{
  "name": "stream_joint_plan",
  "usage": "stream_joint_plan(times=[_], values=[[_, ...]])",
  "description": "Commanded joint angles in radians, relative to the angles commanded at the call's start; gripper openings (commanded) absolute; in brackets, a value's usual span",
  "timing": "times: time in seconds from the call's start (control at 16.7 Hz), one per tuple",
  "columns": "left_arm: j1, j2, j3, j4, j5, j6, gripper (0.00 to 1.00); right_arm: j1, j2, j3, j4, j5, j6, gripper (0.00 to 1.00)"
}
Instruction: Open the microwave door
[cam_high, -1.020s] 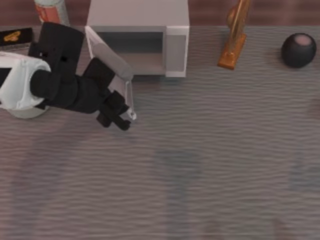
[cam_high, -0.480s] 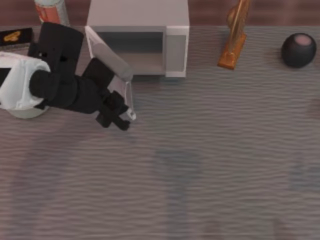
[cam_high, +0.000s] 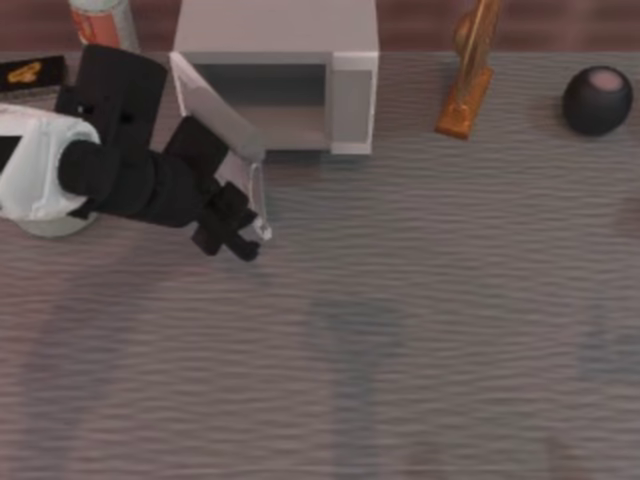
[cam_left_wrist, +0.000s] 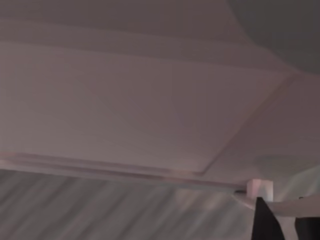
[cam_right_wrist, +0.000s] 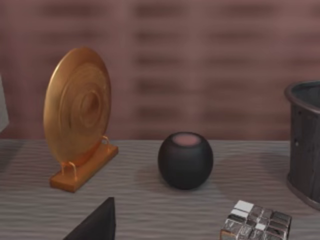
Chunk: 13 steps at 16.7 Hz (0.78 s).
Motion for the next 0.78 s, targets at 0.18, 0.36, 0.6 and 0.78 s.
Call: stream_joint_plan(times=[0.18, 0.36, 0.6, 0.78], values=[[0.0, 0.0, 0.0, 0.0, 0.0, 0.0, 0.0, 0.0, 0.0, 0.0, 0.0, 0.0, 0.0, 1.0], [-0.001, 0.001, -0.004, -0.007, 0.012, 0.007, 0.0, 0.0, 0.0, 0.0, 0.0, 0.0, 0.0, 1.0], [0.021, -0.004, 0.001, -0.022, 0.038, 0.053, 0.0, 0.0, 0.0, 0.0, 0.0, 0.0, 0.0, 1.0], [0.036, -0.004, 0.001, -0.037, 0.056, 0.085, 0.0, 0.0, 0.0, 0.0, 0.0, 0.0, 0.0, 1.0]])
